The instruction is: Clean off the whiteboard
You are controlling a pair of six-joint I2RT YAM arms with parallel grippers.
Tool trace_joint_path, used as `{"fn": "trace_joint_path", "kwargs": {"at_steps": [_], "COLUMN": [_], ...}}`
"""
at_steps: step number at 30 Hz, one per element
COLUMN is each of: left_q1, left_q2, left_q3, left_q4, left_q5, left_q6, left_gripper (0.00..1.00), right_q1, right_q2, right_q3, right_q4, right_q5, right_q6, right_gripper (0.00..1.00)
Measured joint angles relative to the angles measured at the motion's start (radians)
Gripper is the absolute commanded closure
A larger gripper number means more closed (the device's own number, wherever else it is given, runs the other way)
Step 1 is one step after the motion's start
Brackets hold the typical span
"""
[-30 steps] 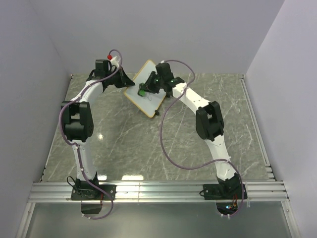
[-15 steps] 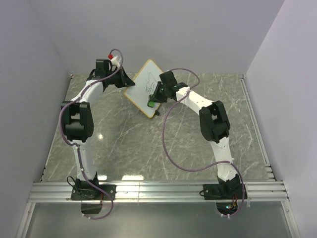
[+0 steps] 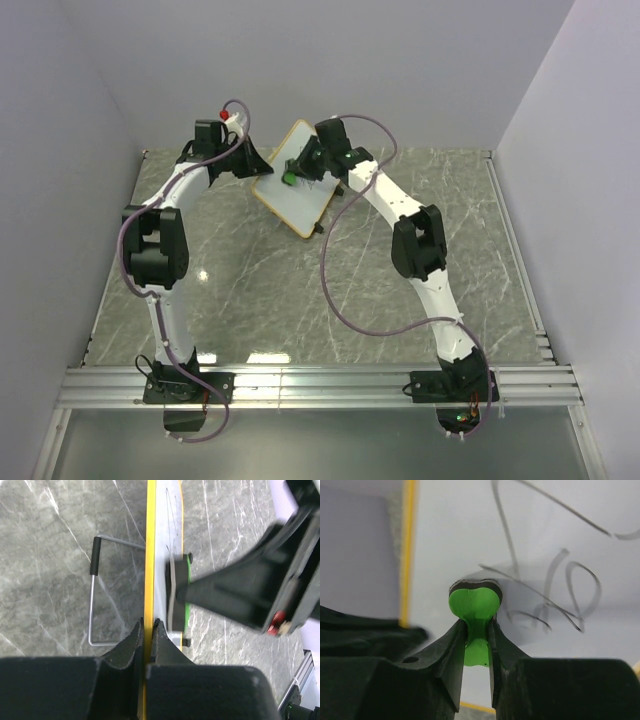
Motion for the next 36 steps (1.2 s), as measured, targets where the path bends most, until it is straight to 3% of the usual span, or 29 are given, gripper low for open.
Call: {"fn": "trace_joint_path", "kwargs": {"at_steps": [3, 11, 17, 21, 24, 30, 36], "left_q1": [-0.008, -0.014, -0.015, -0.015, -0.019, -0.034, -0.057], "left_q2": [-0.021, -0.054, -0.056, -0.057, -0.060, -0.075, -0.111], "left_q3": [-0.024, -0.070, -0.069, -0.069, -0.069, -0.071, -0.099], "left_q4": [-0.001, 0.011, 0.007, 0.005, 0.003, -0.001, 0.005], "left_q5": [-0.016, -0.054, -0.055, -0.053, -0.053, -0.072, -0.107], "left_q6": [0.000, 0.000, 0.000, 0.000, 0.001, 0.010, 0.019], "left_gripper": [1.00, 1.00, 1.00, 1.00, 1.00, 1.00, 1.00], "right_q1": [-0.002, -0.024, -0.050, -0.077, -0.081, -0.082, -0.082], "right_q2": [0.038, 0.051, -0.114, -0.140, -0.132, -0.038, 0.039], "right_q3": [0.064, 0.043, -0.326, -0.410, -0.389, -0.161, 0.029], "right_q4": [0.053, 0.097, 0.165, 0.126, 0.088, -0.044, 0.042], "right_q5": [-0.006, -0.045, -0.008, 0.009, 0.016, 0.013, -0.036], "right_q6": [0.051, 0.100, 0.029, -0.011, -0.028, -0.032, 0.049], "right_gripper": [1.00, 1.00, 1.00, 1.00, 1.00, 1.00, 1.00]}}
